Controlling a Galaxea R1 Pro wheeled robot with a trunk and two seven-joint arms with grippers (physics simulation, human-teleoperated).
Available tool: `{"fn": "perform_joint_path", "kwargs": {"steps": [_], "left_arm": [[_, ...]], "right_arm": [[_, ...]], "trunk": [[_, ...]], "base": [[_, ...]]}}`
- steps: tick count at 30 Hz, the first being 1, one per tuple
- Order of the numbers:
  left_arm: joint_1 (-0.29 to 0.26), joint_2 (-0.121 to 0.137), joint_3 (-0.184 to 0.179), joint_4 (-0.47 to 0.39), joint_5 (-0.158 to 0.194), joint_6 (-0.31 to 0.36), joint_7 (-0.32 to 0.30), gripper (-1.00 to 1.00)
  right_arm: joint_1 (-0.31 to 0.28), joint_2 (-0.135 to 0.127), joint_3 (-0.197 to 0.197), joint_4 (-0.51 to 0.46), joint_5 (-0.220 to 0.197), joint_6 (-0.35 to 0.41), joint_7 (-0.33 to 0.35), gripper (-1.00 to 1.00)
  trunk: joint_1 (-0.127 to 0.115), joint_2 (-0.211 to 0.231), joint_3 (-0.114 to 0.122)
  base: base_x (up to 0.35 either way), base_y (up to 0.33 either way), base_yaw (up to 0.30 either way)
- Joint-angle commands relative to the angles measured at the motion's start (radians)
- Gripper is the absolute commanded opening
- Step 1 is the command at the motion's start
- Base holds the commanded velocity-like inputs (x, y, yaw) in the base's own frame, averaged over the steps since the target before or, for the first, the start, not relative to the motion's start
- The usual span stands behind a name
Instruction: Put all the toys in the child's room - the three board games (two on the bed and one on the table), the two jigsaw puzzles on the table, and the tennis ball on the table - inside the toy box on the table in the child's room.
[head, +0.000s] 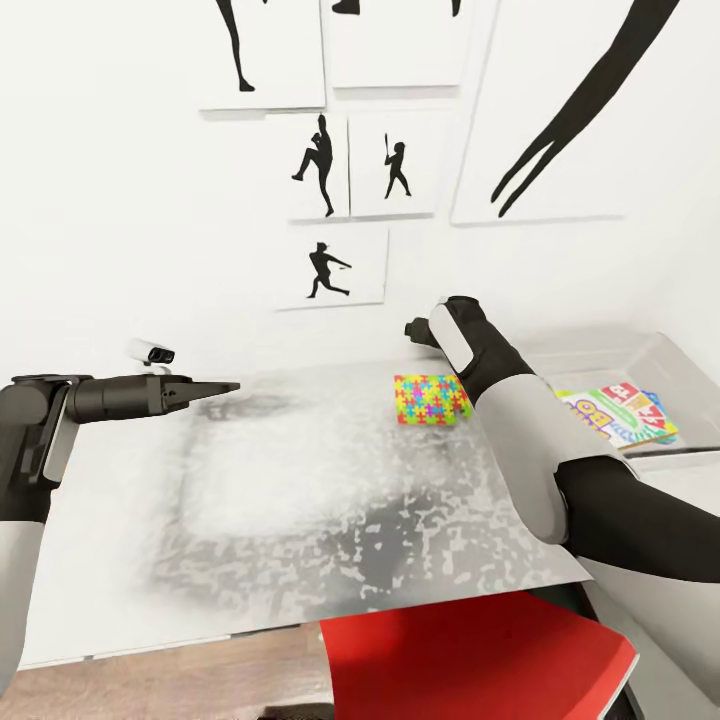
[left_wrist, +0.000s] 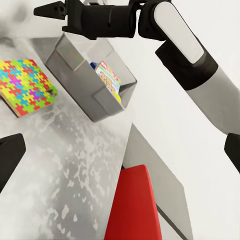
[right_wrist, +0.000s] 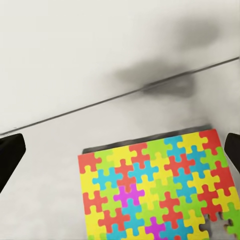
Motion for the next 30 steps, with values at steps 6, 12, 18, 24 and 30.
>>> {"fn": "perform_joint_path", "kwargs": {"steps": [6, 12, 18, 24, 30], "left_arm": [[-0.001, 0.001, 0.000, 0.000, 0.000, 0.011, -0.004, 1.00], [-0.001, 0.001, 0.000, 0.000, 0.000, 0.011, -0.004, 1.00], [-0.001, 0.000, 0.000, 0.000, 0.000, 0.011, -0.004, 1.00], [-0.001, 0.000, 0.000, 0.000, 0.000, 0.011, -0.004, 1.00], [-0.001, 0.001, 0.000, 0.000, 0.000, 0.011, -0.004, 1.00]], "right_arm": [[-0.001, 0.000, 0.003, -0.001, -0.009, 0.002, -0.010, 1.00], [-0.001, 0.000, 0.004, -0.001, -0.009, 0.002, -0.010, 1.00], [-0.002, 0.000, 0.004, -0.001, -0.009, 0.002, -0.010, 1.00], [-0.003, 0.000, 0.003, -0.002, -0.007, 0.002, -0.012, 1.00], [-0.005, 0.000, 0.004, -0.008, -0.006, 0.003, -0.016, 1.00]], "trunk": [[0.000, -0.002, -0.011], [0.000, -0.002, -0.021], [0.000, -0.002, -0.031], [0.000, -0.002, -0.040], [0.000, -0.002, -0.050]], "base": [[0.000, 0.000, 0.000], [0.000, 0.000, 0.000], [0.000, 0.000, 0.000], [0.000, 0.000, 0.000], [0.000, 0.000, 0.000]]}}
